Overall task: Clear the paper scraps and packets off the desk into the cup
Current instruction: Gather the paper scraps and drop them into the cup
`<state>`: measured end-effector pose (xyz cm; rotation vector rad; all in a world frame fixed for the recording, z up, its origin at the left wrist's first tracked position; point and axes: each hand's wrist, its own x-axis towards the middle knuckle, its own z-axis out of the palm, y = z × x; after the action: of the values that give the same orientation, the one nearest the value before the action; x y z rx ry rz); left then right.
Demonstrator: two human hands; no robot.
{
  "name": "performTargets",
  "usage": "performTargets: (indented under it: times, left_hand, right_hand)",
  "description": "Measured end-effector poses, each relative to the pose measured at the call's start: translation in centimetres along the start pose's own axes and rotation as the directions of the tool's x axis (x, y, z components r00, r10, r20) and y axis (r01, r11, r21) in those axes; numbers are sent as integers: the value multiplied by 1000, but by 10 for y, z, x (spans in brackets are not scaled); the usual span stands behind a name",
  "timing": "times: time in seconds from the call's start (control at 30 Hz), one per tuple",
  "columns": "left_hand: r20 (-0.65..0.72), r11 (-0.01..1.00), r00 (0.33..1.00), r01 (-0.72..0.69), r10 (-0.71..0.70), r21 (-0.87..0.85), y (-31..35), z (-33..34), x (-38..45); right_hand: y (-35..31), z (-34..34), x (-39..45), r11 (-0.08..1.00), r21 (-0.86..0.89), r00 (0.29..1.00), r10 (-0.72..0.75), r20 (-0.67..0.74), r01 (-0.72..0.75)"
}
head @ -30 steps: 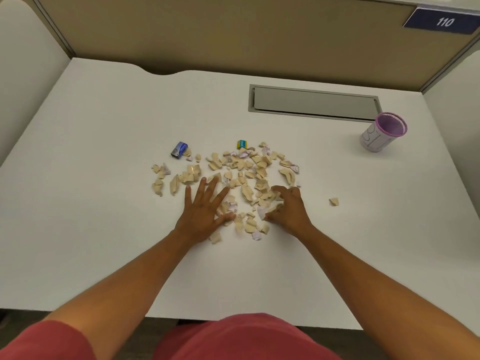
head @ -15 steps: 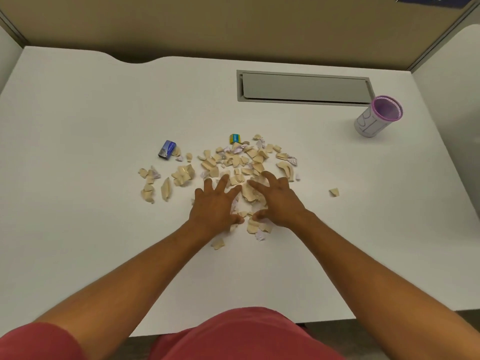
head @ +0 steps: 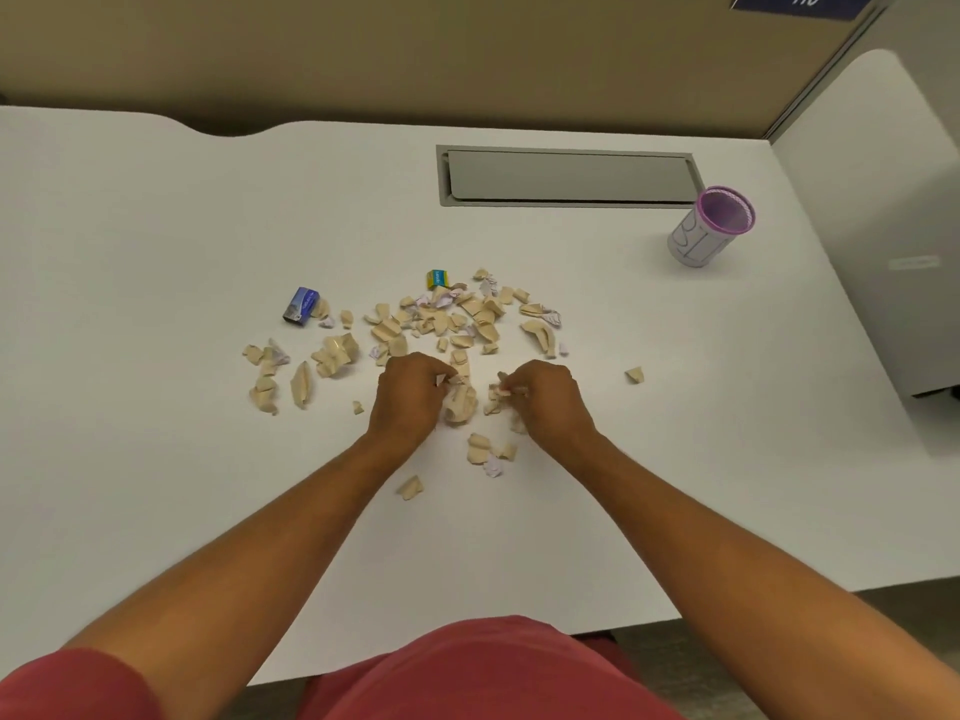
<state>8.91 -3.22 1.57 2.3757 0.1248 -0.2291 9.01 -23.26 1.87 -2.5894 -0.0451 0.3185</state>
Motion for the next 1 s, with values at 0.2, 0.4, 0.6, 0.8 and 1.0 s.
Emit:
performTargets:
  times: [0.2, 0.4, 0.6, 0.8, 1.0]
  left_hand:
    - [-8, 888, 978, 187, -209, -420, 38, 1, 6]
    - [87, 700, 955, 269, -285, -662, 98, 30, 22]
    - [165, 575, 952, 288, -258, -766, 172, 69, 47]
    - [205, 507, 948, 306, -245, -806, 234, 105, 83]
    - [218, 504, 940, 325, -261, -800, 281, 132, 121]
  right_hand:
    - [33, -31, 11, 684, 651, 938, 316, 145, -331]
    - [76, -82, 23, 343, 854, 913, 256, 317, -392]
    - [126, -155, 46, 247, 916, 943, 193, 273, -316]
    - [175, -235, 90, 368, 905, 962, 242, 130, -215]
    - [209, -284, 167, 803, 584, 936, 284, -207, -114]
